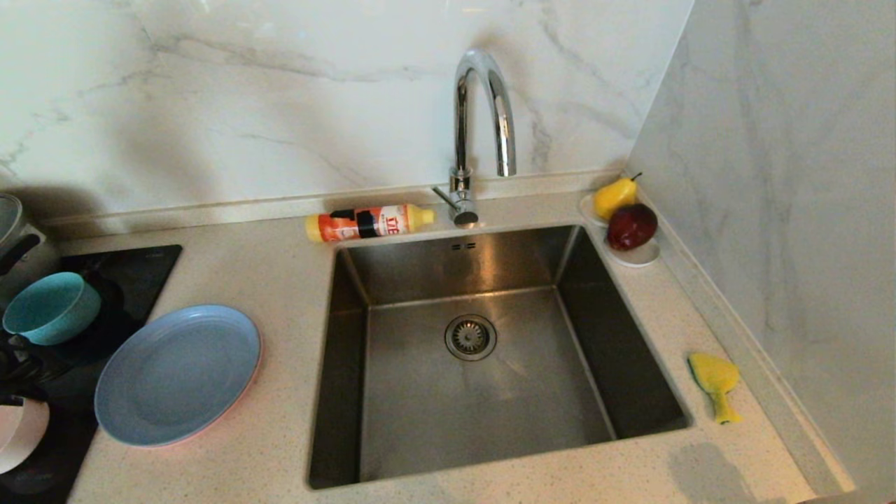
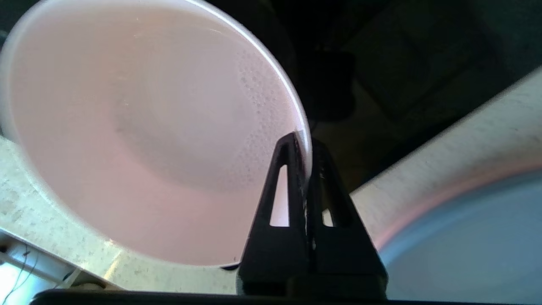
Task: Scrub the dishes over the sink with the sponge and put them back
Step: Place the bowl on the plate
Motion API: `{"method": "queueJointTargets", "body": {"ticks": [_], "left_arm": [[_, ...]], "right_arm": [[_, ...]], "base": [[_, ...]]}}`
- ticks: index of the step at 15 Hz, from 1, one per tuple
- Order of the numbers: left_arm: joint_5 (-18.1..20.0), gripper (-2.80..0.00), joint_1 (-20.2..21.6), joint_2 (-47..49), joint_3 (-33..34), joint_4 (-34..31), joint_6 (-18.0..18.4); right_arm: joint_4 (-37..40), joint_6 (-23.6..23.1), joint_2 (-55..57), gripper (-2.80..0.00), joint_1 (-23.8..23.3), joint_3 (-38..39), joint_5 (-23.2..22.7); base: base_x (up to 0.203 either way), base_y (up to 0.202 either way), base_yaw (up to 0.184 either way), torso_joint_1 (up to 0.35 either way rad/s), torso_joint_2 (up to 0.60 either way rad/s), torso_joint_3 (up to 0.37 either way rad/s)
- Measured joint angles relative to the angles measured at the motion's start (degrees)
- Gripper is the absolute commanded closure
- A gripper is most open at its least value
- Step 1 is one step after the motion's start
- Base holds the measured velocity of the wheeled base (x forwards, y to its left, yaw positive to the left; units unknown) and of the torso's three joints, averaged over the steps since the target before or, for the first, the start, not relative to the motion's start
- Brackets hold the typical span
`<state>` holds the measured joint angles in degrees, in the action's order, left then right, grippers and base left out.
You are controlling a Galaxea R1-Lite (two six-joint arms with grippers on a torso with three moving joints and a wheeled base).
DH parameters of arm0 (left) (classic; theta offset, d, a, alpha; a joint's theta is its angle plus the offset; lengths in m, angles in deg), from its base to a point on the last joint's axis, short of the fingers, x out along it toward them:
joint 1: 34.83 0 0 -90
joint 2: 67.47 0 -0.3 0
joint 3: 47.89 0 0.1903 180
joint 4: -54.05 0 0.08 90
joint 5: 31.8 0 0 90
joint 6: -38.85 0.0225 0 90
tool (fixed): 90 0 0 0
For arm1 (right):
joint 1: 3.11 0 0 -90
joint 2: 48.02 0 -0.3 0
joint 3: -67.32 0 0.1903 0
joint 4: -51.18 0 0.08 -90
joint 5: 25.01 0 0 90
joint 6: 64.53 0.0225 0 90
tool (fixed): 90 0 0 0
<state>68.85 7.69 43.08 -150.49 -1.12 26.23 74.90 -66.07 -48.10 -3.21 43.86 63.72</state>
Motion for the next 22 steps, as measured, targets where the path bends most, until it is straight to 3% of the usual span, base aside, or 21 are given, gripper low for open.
{"method": "queueJointTargets", "body": {"ticks": [5,8,11,16,18,22], "left_arm": [[3.5,0.0,-1.6,-6.9,-4.8,-9.6,0.6],[3.5,0.0,-7.5,-11.8,-7.6,-13.5,0.4],[-1.5,0.0,-16.3,-13.8,-10.9,-15.7,-0.8],[-9.8,0.0,-30.5,-10.5,-14.0,-14.7,-6.9],[-11.6,0.0,-33.3,-8.4,-13.2,-12.9,-7.9],[-12.1,0.0,-34.7,-5.2,-9.4,-5.8,-8.2]], "right_arm": [[0.0,0.0,0.0,0.0,0.0,0.0,0.0],[0.0,0.0,0.0,0.0,0.0,0.0,0.0],[0.0,0.0,0.0,0.0,0.0,0.0,0.0],[0.0,0.0,0.0,0.0,0.0,0.0,0.0],[0.0,0.0,0.0,0.0,0.0,0.0,0.0],[0.0,0.0,0.0,0.0,0.0,0.0,0.0]], "base": [[0.0,0.0,0.0,0.0,0.0,0.0],[0.0,0.0,0.0,0.0,0.0,0.0],[0.0,0.0,0.0,0.0,0.0,0.0],[0.0,0.0,0.0,0.0,0.0,0.0],[0.0,0.0,0.0,0.0,0.0,0.0],[0.0,0.0,0.0,0.0,0.0,0.0]]}}
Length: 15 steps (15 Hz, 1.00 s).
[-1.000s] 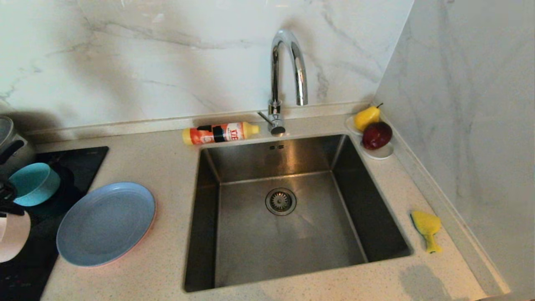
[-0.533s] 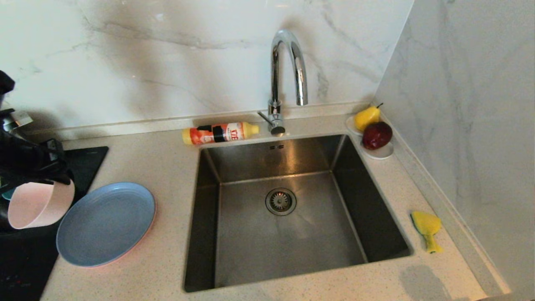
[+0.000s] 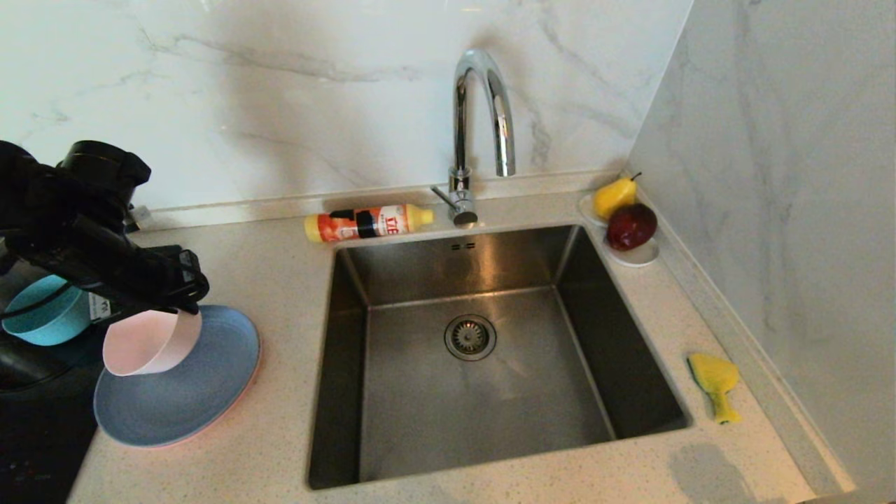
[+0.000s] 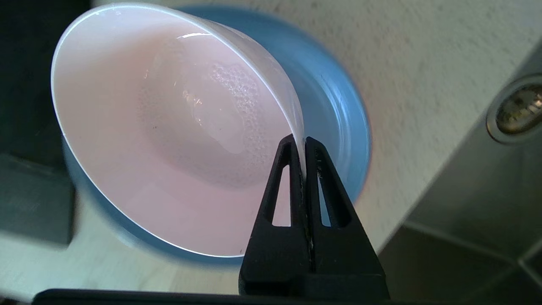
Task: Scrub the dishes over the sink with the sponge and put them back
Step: Place the bowl on the plate
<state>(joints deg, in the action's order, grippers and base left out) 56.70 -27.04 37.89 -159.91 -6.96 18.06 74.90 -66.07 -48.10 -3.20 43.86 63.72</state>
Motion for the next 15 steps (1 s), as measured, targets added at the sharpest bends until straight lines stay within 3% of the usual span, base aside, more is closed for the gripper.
{"method": "queueJointTargets", "body": {"ticks": [2,8,9,15], "left_arm": [[-0.4,0.0,-0.4,1.8,1.3,3.3,0.0],[-2.2,0.0,-2.6,4.7,1.4,3.9,-1.1],[-2.4,-2.8,-2.6,4.9,1.4,3.9,-1.1],[-2.1,-2.8,-2.7,4.2,0.8,3.7,-1.4]], "right_arm": [[0.0,0.0,0.0,0.0,0.0,0.0,0.0],[0.0,0.0,0.0,0.0,0.0,0.0,0.0],[0.0,0.0,0.0,0.0,0.0,0.0,0.0],[0.0,0.0,0.0,0.0,0.0,0.0,0.0]], "base": [[0.0,0.0,0.0,0.0,0.0,0.0],[0.0,0.0,0.0,0.0,0.0,0.0],[0.0,0.0,0.0,0.0,0.0,0.0],[0.0,0.0,0.0,0.0,0.0,0.0]]}}
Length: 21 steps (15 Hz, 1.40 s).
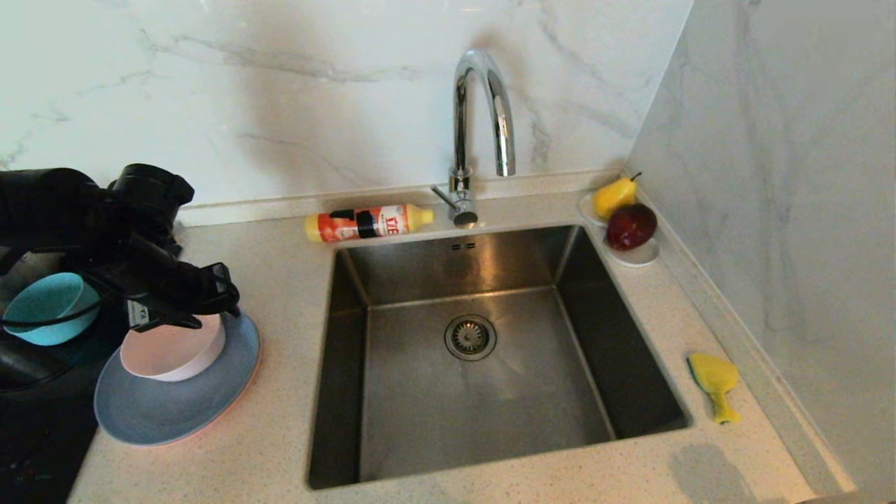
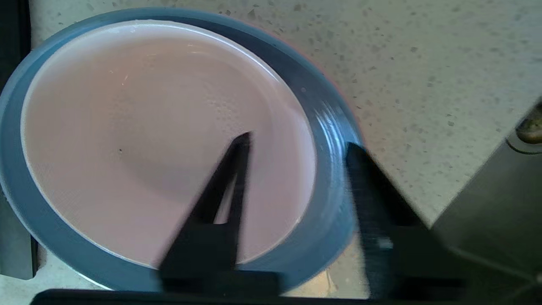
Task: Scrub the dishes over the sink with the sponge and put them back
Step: Place the bowl on the plate, then place the bowl on the bowl
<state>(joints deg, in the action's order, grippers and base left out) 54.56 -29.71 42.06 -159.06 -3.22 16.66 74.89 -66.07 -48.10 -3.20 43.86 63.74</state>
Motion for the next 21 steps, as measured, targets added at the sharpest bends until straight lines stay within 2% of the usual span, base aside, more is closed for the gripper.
{"method": "queueJointTargets", "body": {"ticks": [5,6,9,12,15,19,20,21], "left_arm": [[0.5,-2.8,0.1,-3.9,-4.3,-0.6,-1.9],[0.5,0.0,0.3,-5.0,-5.6,-1.2,-2.1],[-0.1,0.0,1.7,-7.2,-8.5,-4.0,-2.4],[0.2,0.0,6.4,-7.6,-10.1,-4.0,-1.0],[1.1,0.0,12.6,-6.7,-11.0,-2.4,3.8],[2.9,0.0,20.2,-2.9,-12.8,5.3,10.1],[3.0,-2.8,21.8,-1.5,-13.8,6.5,10.9],[3.0,-2.8,23.1,0.0,-14.6,6.8,11.3]], "right_arm": [[0.0,0.0,0.0,0.0,0.0,0.0,0.0],[0.0,0.0,0.0,0.0,0.0,0.0,0.0],[0.0,0.0,0.0,0.0,0.0,0.0,0.0],[0.0,0.0,0.0,0.0,0.0,0.0,0.0],[0.0,0.0,0.0,0.0,0.0,0.0,0.0],[0.0,0.0,0.0,0.0,0.0,0.0,0.0],[0.0,0.0,0.0,0.0,0.0,0.0,0.0],[0.0,0.0,0.0,0.0,0.0,0.0,0.0]], "base": [[0.0,0.0,0.0,0.0,0.0,0.0],[0.0,0.0,0.0,0.0,0.0,0.0],[0.0,0.0,0.0,0.0,0.0,0.0],[0.0,0.0,0.0,0.0,0.0,0.0],[0.0,0.0,0.0,0.0,0.0,0.0],[0.0,0.0,0.0,0.0,0.0,0.0],[0.0,0.0,0.0,0.0,0.0,0.0],[0.0,0.0,0.0,0.0,0.0,0.0]]}}
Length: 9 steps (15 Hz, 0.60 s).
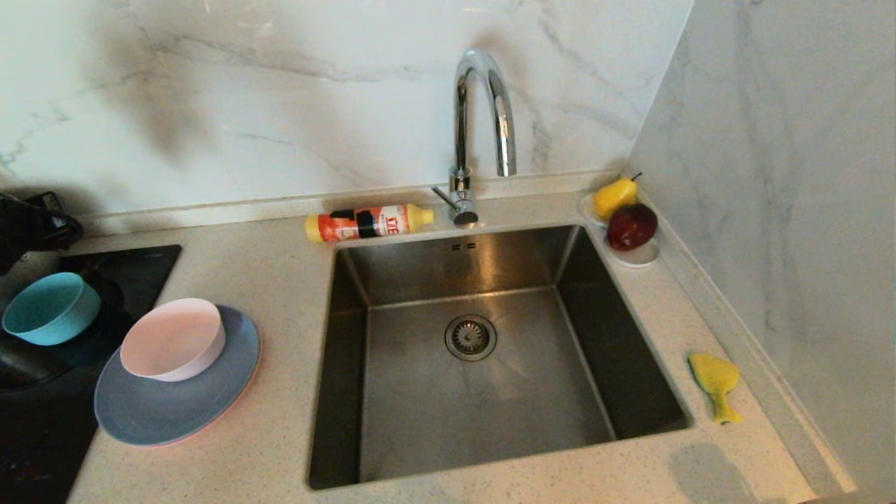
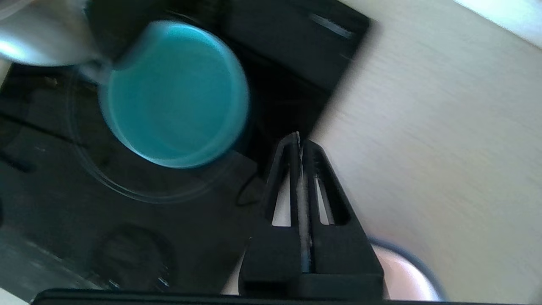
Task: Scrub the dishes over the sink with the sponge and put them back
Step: Place the bowl on the bowl
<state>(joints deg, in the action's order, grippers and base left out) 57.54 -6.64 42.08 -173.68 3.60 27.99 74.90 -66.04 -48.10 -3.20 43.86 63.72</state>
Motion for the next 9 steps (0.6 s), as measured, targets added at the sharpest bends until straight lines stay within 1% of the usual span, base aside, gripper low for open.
{"method": "queueJointTargets", "body": {"ticks": [3,6,9], "left_arm": [[0.3,-2.8,1.6,3.6,-1.9,0.3,-0.1],[2.3,-2.8,2.3,7.1,-5.5,0.3,-0.4],[2.4,-2.8,2.8,9.6,-6.7,0.5,-0.2]], "right_arm": [[0.0,0.0,0.0,0.0,0.0,0.0,0.0],[0.0,0.0,0.0,0.0,0.0,0.0,0.0],[0.0,0.0,0.0,0.0,0.0,0.0,0.0]], "base": [[0.0,0.0,0.0,0.0,0.0,0.0],[0.0,0.0,0.0,0.0,0.0,0.0],[0.0,0.0,0.0,0.0,0.0,0.0]]}}
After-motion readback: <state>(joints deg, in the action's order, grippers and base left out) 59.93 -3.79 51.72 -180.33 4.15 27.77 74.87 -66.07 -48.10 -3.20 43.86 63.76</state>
